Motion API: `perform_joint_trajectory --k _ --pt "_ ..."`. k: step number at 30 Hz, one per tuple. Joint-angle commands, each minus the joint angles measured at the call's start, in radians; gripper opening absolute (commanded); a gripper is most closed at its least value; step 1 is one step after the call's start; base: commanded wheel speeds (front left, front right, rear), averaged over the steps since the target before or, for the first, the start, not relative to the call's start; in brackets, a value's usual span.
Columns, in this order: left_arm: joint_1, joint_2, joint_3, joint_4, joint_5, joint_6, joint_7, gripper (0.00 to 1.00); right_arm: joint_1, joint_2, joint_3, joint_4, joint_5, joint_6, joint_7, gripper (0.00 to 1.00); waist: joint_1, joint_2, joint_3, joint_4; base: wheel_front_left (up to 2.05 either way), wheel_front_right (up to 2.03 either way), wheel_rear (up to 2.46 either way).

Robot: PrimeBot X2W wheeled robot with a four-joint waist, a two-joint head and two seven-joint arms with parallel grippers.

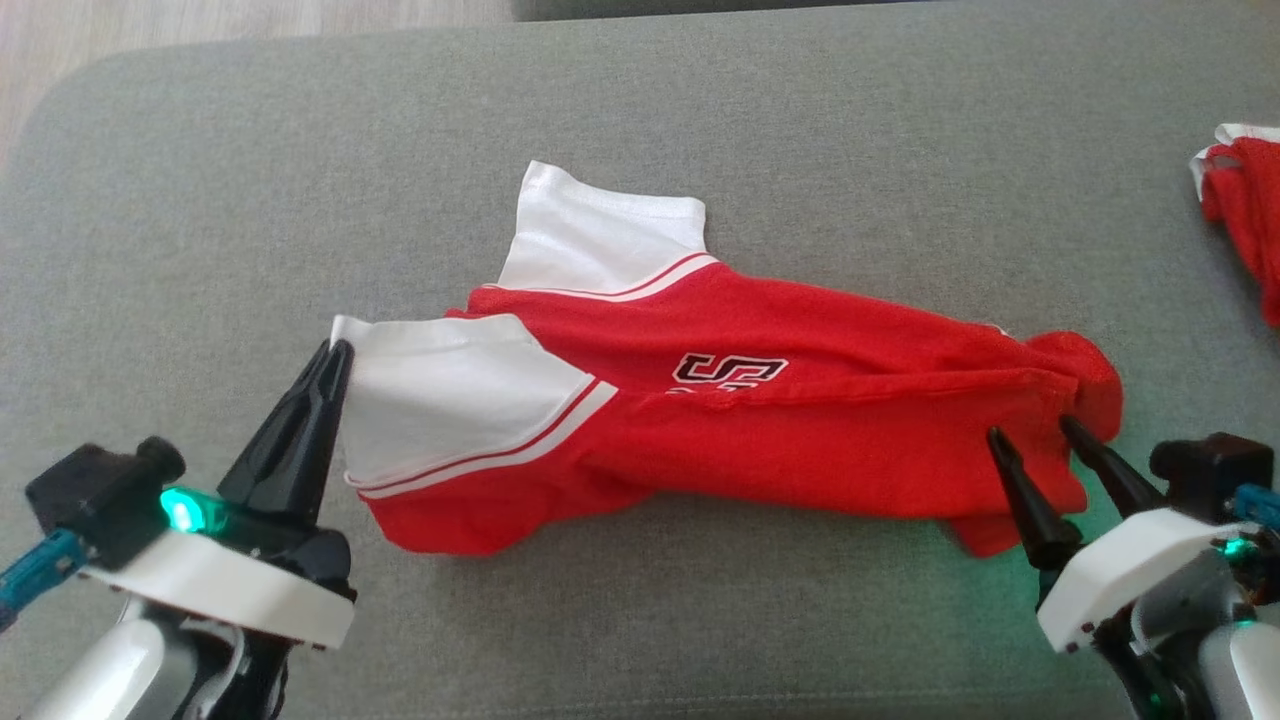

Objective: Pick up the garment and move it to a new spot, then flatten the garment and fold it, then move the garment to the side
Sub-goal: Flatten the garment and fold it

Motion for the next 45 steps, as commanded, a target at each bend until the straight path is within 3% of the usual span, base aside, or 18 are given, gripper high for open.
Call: perform_joint_trajectory --k 1,19,21,22,23,28,33,39,45 --pt "-0.033 0.029 0.06 -0.022 -0.003 0.0 -0.011 0.0 -0.04 -0.011 0.009 -0.026 -0.007 0.007 -0.005 1.0 0.0 0.0 0.0 0.001 0.0 0.0 0.0" --pt "-0.043 0.019 0.068 -0.01 0.006 -0.019 -0.014 0.0 -0.116 -0.012 -0.029 0.076 -0.014 0.007 0.003 1.0 0.0 0.0 0.018 0.013 0.0 0.0 0.0" --pt "-0.046 0.019 0.068 -0.014 0.006 -0.02 -0.014 0.0 -0.129 -0.01 -0.02 0.086 -0.002 0.007 -0.004 0.7 0.0 0.0 0.02 0.014 0.0 0.0 0.0" --pt "-0.047 0.019 0.068 -0.016 0.005 -0.02 -0.013 0.0 -0.136 -0.01 -0.015 0.09 0.002 0.007 -0.007 0.43 0.0 0.0 0.021 0.015 0.0 0.0 0.0" --pt "-0.049 0.019 0.069 -0.017 0.004 -0.02 -0.013 0.0 -0.143 -0.012 -0.008 0.095 0.004 0.007 -0.01 0.0 0.0 0.0 0.022 0.015 0.0 0.0 0.0" --pt "-0.058 0.024 0.074 -0.016 0.01 -0.022 -0.013 0.0 -0.167 -0.026 0.008 0.099 0.01 0.007 -0.025 0.0 0.0 0.0 0.019 0.021 0.0 0.0 0.0" --pt "-0.105 0.035 0.105 -0.039 0.042 -0.037 -0.015 0.0 -0.192 -0.047 -0.031 0.023 0.002 0.007 -0.051 0.0 0.0 0.0 0.007 0.024 0.0 0.0 0.0" --pt "-0.353 0.088 0.131 -0.031 0.048 -0.135 0.06 0.0 -0.407 -0.118 -0.054 -0.062 0.026 0.007 0.025 0.0 0.0 0.0 0.008 -0.002 0.0 0.0 0.0" --pt "-0.741 0.052 0.102 0.204 0.042 -0.233 0.171 0.0 -0.817 -0.128 0.042 0.151 0.086 0.007 0.097 0.0 0.0 0.0 0.085 -0.044 0.0 0.0 0.0"
